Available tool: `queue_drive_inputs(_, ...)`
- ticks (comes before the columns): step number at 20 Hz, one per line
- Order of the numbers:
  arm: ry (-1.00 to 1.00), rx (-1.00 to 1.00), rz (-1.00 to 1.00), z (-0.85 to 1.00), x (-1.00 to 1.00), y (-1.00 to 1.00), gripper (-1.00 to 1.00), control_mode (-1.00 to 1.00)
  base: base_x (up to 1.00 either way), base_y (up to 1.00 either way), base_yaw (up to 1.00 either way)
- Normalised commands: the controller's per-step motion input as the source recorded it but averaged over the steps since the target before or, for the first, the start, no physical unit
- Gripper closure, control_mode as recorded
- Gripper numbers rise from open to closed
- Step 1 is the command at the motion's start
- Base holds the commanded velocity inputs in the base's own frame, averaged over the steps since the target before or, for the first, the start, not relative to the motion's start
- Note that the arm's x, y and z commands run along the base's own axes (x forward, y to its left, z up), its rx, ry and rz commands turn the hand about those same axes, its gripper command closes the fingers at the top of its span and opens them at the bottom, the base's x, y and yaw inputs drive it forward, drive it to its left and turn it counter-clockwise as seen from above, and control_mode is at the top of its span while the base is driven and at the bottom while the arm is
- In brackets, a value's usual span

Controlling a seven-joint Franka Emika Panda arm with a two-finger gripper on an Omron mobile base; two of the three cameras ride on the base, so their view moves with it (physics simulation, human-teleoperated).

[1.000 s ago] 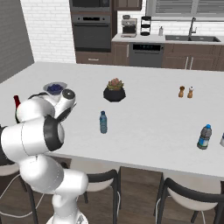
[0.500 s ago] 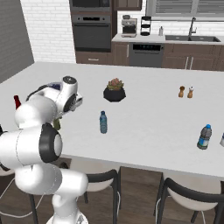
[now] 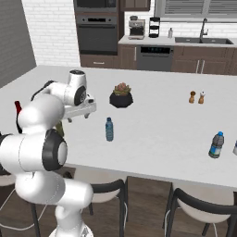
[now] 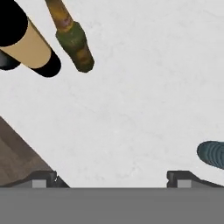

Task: Move the plastic bottles in the middle to the plastics group, and the glass bottles in the middle to the glass group.

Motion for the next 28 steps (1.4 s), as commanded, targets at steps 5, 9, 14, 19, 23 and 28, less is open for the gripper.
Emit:
queue_drive_inputs(5, -0.09, -0.04, -0.35, -0.05, -0.21, -0.54, -1.0, -1.0, 0.0, 0.0, 0.0)
queue_drive_inputs(9, 0.0, -0.06, -0.33, 0.33, 0.0, -0.48, -1.0, -1.0, 0.0, 0.0, 0.0)
queue_drive_inputs(14, 0.05, -0.02, -0.27, 0.37, 0.0, -0.49, -1.0, -1.0, 0.0, 0.0, 0.0)
queue_drive_inputs(19, 0.03, 0.12, -0.08, -0.04, 0.22, -0.44, -1.0, -1.0, 0.0, 0.0, 0.0)
queue_drive_inputs(23, -0.01, 0.04, -0.08, -0.29, 0.4, -0.3, -1.0, -1.0, 0.0, 0.0, 0.0)
queue_drive_inputs(28, -0.18, -0.05, 0.0, -0.07, 0.16, 0.0, -1.0, -1.0, 0.0, 0.0, 0.0)
